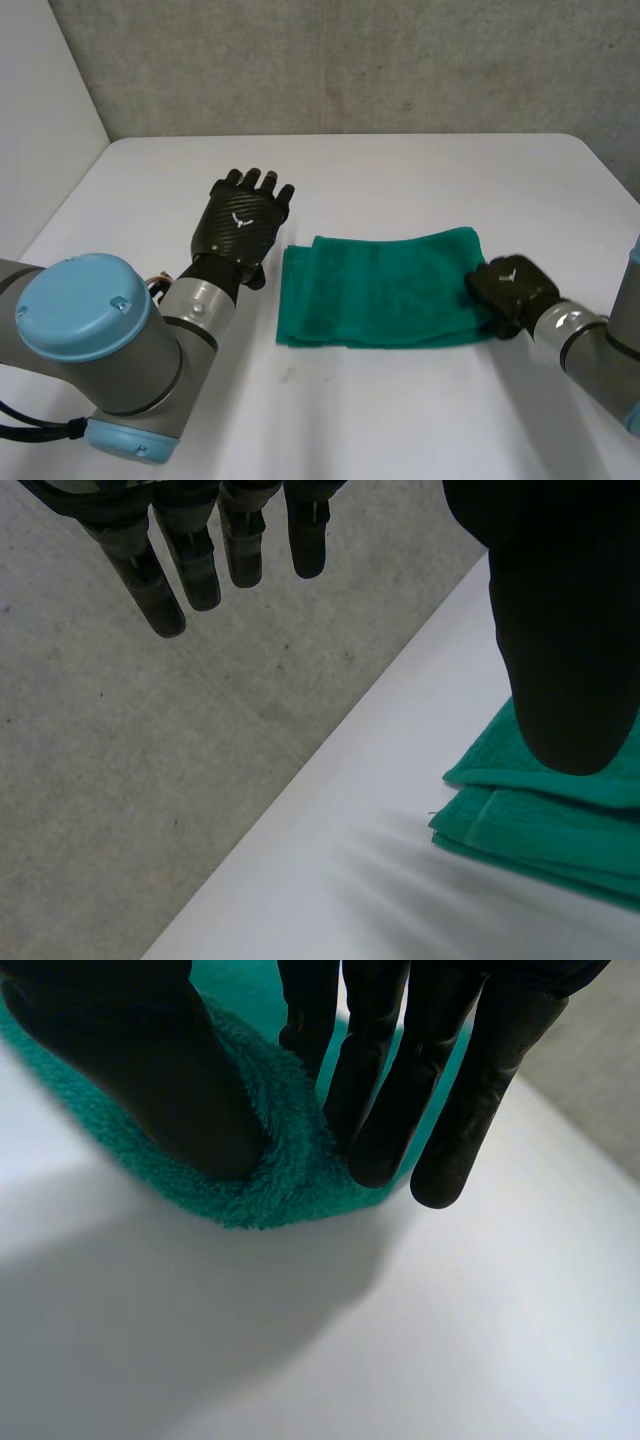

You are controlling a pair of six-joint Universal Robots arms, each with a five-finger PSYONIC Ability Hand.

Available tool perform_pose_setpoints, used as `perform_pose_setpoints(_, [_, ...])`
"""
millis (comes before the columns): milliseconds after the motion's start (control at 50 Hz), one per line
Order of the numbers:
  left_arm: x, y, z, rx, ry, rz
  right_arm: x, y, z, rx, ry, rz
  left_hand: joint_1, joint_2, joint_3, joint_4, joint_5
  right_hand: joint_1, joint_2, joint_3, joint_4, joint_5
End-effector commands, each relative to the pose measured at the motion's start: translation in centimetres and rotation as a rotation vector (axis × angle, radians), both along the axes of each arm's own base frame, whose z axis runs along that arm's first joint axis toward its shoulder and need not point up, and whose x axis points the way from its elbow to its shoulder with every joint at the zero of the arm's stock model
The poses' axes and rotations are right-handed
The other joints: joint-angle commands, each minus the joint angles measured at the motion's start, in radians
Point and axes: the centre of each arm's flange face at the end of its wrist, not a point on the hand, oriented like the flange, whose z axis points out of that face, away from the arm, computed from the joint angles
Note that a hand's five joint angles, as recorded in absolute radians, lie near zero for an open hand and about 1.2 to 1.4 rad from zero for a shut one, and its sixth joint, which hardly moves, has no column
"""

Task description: Fold the towel.

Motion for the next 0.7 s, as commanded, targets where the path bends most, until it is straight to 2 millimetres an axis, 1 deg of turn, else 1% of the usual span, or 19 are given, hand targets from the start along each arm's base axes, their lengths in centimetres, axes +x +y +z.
perform_pose_setpoints(20, [0.2, 0.2, 0.2, 0.005, 0.007, 0.004, 2.3, -2.4, 6.7, -0.259, -0.089, -0.021, -0.011, -0.013, -0.023, -0.016, -0.033, 0.47, 0.237, 0.226, 0.22, 0.261])
perform_pose_setpoints(80, [0.3, 0.1, 0.7, -0.004, 0.016, 0.022, 5.4, -1.1, 8.4, -0.274, -0.132, 0.062, -0.011, -0.013, -0.023, -0.016, -0.033, 0.47, 0.237, 0.226, 0.22, 0.261])
perform_pose_setpoints(100, [0.4, 0.1, 0.8, -0.006, 0.018, 0.029, 7.6, 0.2, 9.0, -0.264, -0.146, 0.131, -0.014, -0.016, -0.026, -0.019, -0.036, 0.47, 0.237, 0.226, 0.22, 0.261])
perform_pose_setpoints(120, [0.5, 0.0, 0.9, -0.008, 0.021, 0.041, 8.8, 0.9, 8.9, -0.249, -0.147, 0.169, -0.017, -0.019, -0.029, -0.022, -0.039, 0.47, 0.237, 0.226, 0.22, 0.261])
perform_pose_setpoints(160, [0.5, 0.0, 1.0, -0.01, 0.023, 0.047, 11.0, 2.3, 8.0, -0.205, -0.137, 0.245, -0.02, -0.022, -0.032, -0.025, -0.042, 0.47, 0.237, 0.226, 0.22, 0.261])
perform_pose_setpoints(180, [0.6, 0.0, 1.0, -0.01, 0.023, 0.051, 13.1, 3.8, 6.8, -0.158, -0.123, 0.313, -0.02, -0.022, -0.032, -0.025, -0.042, 0.47, 0.237, 0.226, 0.22, 0.261])
perform_pose_setpoints(220, [0.6, -0.1, 1.2, -0.016, 0.028, 0.053, 15.0, 5.5, 5.5, -0.114, -0.105, 0.38, -0.02, -0.022, -0.032, -0.025, -0.042, 0.47, 0.237, 0.226, 0.22, 0.261])
perform_pose_setpoints(260, [0.6, -0.1, 1.4, -0.02, 0.03, 0.054, 15.7, 6.3, 5.0, -0.098, -0.094, 0.413, -0.02, -0.022, -0.032, -0.025, -0.042, 0.47, 0.237, 0.226, 0.22, 0.261])
perform_pose_setpoints(300, [0.6, -0.2, 1.4, -0.02, 0.033, 0.054, 17.5, 8.7, 2.9, -0.051, -0.029, 0.51, -0.02, -0.022, -0.032, -0.025, -0.042, 0.47, 0.237, 0.226, 0.22, 0.261])
perform_pose_setpoints(320, [0.6, -0.2, 1.4, -0.02, 0.033, 0.054, 17.5, 8.7, 2.9, -0.051, -0.028, 0.511, -0.02, -0.022, -0.032, -0.025, -0.042, 0.47, 0.237, 0.226, 0.22, 0.261])
perform_pose_setpoints(340, [0.5, -0.2, 1.6, -0.024, 0.042, 0.054, 17.6, 8.7, 2.0, -0.04, 0.011, 0.505, -0.02, -0.022, -0.032, -0.025, -0.042, -0.006, -0.239, -0.25, -0.256, -0.215])
perform_pose_setpoints(380, [0.5, -0.3, 1.8, -0.021, 0.056, 0.052, 17.3, 8.4, 1.8, -0.035, 0.02, 0.485, -0.017, -0.019, -0.029, -0.022, -0.039, -0.391, -0.624, -0.634, -0.641, -0.6])
perform_pose_setpoints(400, [0.4, -0.3, 1.9, -0.018, 0.067, 0.051, 17.2, 8.1, 1.8, -0.041, 0.022, 0.472, -0.017, -0.019, -0.029, -0.022, -0.039, -0.503, -0.736, -0.747, -0.753, -0.712])
perform_pose_setpoints(500, [-0.4, -0.9, 3.0, -0.005, 0.17, 0.032, 15.7, 5.6, 3.9, -0.105, -0.05, 0.335, 0.009, 0.007, -0.003, 0.004, -0.013, -0.674, -0.907, -0.917, -0.924, -0.883])
perform_pose_setpoints(520, [-0.6, -1.0, 3.3, -0.004, 0.193, 0.027, 14.4, 4.3, 5.4, -0.123, -0.113, 0.269, 0.018, 0.016, 0.006, 0.013, -0.004, -0.75, -0.983, -0.993, -1.0, -0.959])
perform_pose_setpoints(560, [-1.0, -1.2, 3.9, -0.001, 0.236, 0.015, 12.5, 2.9, 6.8, -0.117, -0.209, 0.183, 0.03, 0.028, 0.018, 0.025, 0.008, -0.752, -0.985, -0.996, -1.002, -0.961])
perform_pose_setpoints(620, [-1.9, -1.3, 3.9, 0.035, 0.29, -0.009, 11.6, 2.3, 7.2, -0.097, -0.263, 0.138, 0.039, 0.036, 0.026, 0.033, 0.017, -0.752, -0.985, -0.996, -1.002, -0.961])
perform_pose_setpoints(640, [-3.5, -0.8, 3.4, 0.088, 0.331, -0.055, 10.7, 1.7, 7.3, -0.055, -0.326, 0.086, 0.053, 0.051, 0.041, 0.048, 0.031, -0.752, -0.985, -0.996, -1.002, -0.961])
perform_pose_setpoints(700, [-4.7, -0.4, 2.6, 0.157, 0.347, -0.084, 9.9, 1.1, 6.9, -0.017, -0.362, 0.044, 0.062, 0.06, 0.05, 0.057, 0.04, -0.752, -0.985, -0.996, -1.002, -0.961])
